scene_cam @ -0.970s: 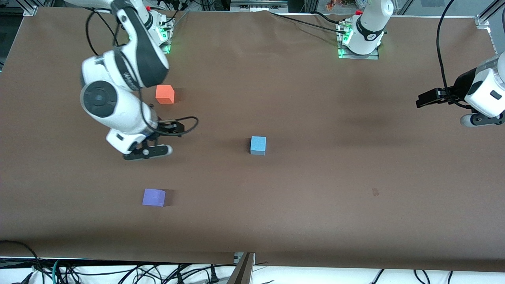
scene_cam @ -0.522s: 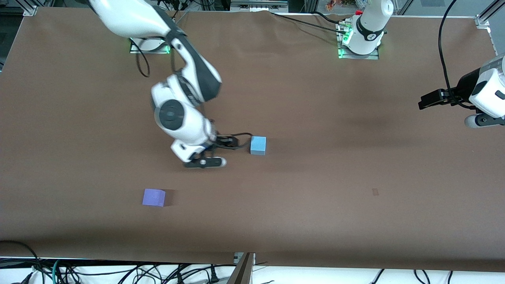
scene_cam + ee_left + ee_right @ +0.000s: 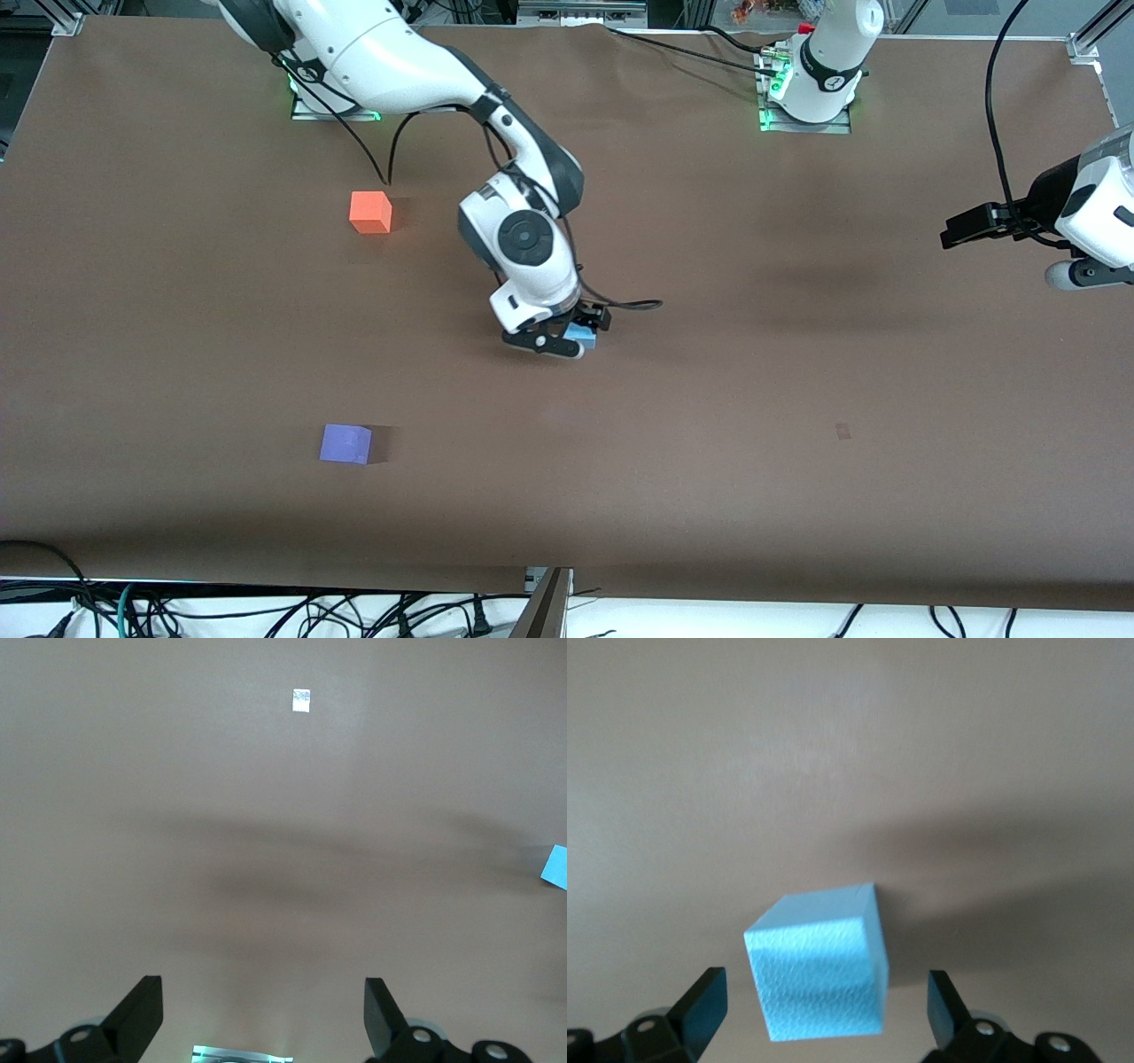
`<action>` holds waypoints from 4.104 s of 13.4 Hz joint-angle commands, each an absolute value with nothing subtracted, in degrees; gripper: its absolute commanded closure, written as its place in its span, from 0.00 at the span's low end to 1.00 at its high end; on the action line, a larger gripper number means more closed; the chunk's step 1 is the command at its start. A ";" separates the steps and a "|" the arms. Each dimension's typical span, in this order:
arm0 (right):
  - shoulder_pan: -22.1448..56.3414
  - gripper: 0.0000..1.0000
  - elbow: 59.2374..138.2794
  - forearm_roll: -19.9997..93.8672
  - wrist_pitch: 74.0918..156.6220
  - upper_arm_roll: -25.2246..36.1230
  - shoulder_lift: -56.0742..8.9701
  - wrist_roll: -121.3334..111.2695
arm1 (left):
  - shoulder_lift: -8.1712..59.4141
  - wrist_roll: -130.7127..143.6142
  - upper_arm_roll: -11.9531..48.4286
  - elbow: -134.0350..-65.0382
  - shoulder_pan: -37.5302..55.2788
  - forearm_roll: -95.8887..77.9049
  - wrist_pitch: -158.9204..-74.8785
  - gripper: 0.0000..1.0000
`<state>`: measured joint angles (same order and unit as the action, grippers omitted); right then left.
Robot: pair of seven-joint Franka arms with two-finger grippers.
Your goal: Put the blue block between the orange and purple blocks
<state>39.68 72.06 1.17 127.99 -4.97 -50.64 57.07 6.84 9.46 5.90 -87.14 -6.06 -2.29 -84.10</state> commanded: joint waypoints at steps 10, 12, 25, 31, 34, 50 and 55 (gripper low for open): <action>39.73 0.59 69.96 -0.79 131.40 -3.96 -54.76 57.32 | 8.52 8.17 6.15 -84.38 -6.24 -1.05 -83.67 0.00; 38.42 0.88 69.87 -0.35 129.48 -4.39 -54.32 54.42 | 8.70 8.26 6.15 -84.29 -6.24 -1.05 -83.67 0.00; 17.86 0.90 110.43 -0.09 128.91 -3.52 -23.13 9.34 | 8.88 8.17 6.15 -84.20 -6.24 -1.14 -83.67 0.00; 10.64 0.90 116.63 0.61 137.19 -3.34 -24.52 8.79 | 8.88 8.17 6.15 -84.20 -6.24 -1.06 -83.67 0.00; 10.55 0.90 116.54 1.49 139.92 -3.34 -26.89 10.28 | 8.88 8.17 6.15 -84.20 -6.24 -1.14 -83.67 0.00; 12.13 0.00 104.44 3.08 117.55 -4.83 -14.52 14.07 | 9.67 8.17 6.15 -82.44 -6.33 -0.97 -83.67 0.00; 11.95 0.00 79.05 6.15 80.83 -3.78 -13.27 12.22 | 9.67 8.17 6.15 -82.44 -6.24 -0.97 -83.67 0.00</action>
